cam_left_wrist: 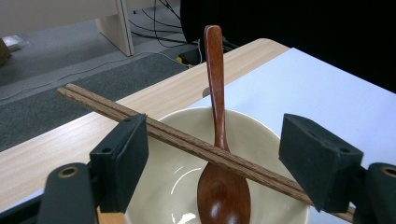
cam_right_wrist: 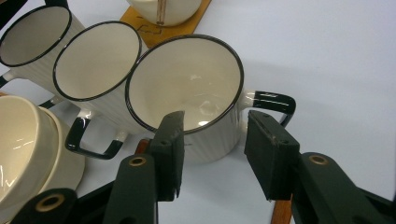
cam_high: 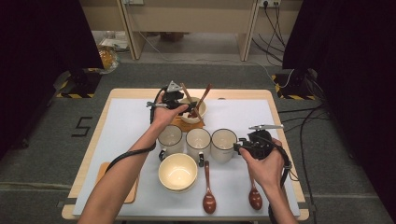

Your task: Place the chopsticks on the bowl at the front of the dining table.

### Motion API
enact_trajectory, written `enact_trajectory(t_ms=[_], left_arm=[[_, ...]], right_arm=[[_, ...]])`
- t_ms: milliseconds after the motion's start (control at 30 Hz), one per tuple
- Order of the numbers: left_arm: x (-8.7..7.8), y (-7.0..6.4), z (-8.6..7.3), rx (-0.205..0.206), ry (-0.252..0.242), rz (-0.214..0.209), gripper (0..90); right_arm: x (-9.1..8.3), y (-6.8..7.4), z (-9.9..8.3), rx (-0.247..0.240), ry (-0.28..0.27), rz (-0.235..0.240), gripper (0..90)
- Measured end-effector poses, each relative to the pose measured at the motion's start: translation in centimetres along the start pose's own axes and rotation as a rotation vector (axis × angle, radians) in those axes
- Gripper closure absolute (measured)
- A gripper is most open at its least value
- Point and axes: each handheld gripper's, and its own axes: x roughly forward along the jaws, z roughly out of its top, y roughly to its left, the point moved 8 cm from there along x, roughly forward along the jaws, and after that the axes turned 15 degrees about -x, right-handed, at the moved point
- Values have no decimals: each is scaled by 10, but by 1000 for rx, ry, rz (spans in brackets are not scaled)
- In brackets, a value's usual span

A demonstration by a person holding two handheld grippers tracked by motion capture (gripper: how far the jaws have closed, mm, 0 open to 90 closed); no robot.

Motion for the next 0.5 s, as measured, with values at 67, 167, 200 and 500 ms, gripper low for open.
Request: enact_trajectory(t_ms=[67, 167, 200, 500], left_arm=[[1, 0, 0, 3, 1, 2, 238], [3, -1, 0, 0, 6, 3, 238], [3, -1, -1, 2, 8, 5, 239], [10, 0, -5, -8, 20, 9, 239]], right_arm=[[0, 0, 0, 1, 0, -1, 570], [1, 0, 0, 2, 1, 1, 570], [1, 0, 0, 2, 0, 0, 570], [2, -1, -1, 1, 1, -1, 570]])
